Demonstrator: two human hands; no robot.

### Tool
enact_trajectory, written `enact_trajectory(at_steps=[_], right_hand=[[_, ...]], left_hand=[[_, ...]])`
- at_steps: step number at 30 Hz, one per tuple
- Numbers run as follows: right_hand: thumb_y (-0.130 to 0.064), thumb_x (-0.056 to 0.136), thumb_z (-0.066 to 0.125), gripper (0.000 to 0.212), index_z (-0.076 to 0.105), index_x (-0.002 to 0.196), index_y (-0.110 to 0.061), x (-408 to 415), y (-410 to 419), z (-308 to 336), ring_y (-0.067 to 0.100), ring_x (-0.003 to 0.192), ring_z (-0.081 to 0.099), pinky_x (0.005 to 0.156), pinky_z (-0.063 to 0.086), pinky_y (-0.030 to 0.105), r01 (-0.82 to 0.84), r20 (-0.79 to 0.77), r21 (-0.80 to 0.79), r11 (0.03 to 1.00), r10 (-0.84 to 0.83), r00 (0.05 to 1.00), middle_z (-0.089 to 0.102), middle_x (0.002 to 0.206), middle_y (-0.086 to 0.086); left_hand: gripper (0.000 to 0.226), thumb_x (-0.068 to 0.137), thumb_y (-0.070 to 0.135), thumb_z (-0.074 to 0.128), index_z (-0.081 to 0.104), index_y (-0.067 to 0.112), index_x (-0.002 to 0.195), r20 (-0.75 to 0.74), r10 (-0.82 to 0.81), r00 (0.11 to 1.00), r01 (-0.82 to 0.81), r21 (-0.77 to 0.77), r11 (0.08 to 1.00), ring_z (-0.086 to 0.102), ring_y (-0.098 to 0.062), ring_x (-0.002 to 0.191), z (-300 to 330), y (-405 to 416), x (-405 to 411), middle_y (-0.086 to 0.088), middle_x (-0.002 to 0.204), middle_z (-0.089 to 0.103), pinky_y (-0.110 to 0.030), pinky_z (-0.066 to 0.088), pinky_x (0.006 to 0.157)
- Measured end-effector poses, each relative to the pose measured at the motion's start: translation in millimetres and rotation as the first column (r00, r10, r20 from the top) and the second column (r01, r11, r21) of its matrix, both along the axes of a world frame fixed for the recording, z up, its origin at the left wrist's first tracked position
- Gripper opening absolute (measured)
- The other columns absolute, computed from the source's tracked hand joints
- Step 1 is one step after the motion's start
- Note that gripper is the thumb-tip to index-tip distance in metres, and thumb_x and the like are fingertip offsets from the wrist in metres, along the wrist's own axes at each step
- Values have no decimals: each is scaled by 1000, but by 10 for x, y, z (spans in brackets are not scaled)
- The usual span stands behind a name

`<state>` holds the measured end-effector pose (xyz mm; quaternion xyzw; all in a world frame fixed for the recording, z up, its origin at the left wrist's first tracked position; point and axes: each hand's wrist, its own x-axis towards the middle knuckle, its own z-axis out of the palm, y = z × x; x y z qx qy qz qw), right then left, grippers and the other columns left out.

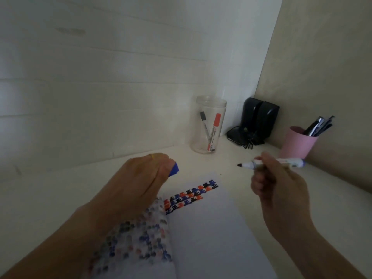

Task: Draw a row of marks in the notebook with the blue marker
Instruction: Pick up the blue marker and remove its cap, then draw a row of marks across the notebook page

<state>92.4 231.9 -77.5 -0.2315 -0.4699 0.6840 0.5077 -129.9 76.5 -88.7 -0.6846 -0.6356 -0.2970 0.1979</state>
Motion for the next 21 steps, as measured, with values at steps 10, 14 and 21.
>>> enact_trajectory(at_steps=[10,14,21], right_hand=[[-24,76,72,27,74,80,3,-124,-48,-230,17,48,51,44,44,25,-181,211,151,972,147,966,59,57,11],[-17,79,76,15,76,85,-3,-156,-35,-339,19,52,60,50,51,27,-238,410,199,951,140,901,67,62,11],[-8,84,74,4,75,82,-6,-205,9,-447,27,57,69,59,60,37,-231,583,281,931,25,812,74,66,15]], left_hand=[[51,96,63,27,56,21,101,459,8,888,192,-388,902,65,-11,99,-213,194,179,6,107,71,-40,48,90],[24,95,42,60,49,23,105,486,-15,874,256,-433,864,63,2,106,-270,134,89,22,124,68,-28,50,88],[54,85,55,70,40,31,124,421,-37,906,250,-465,849,55,-5,122,-365,130,-2,29,139,55,-36,48,99]])
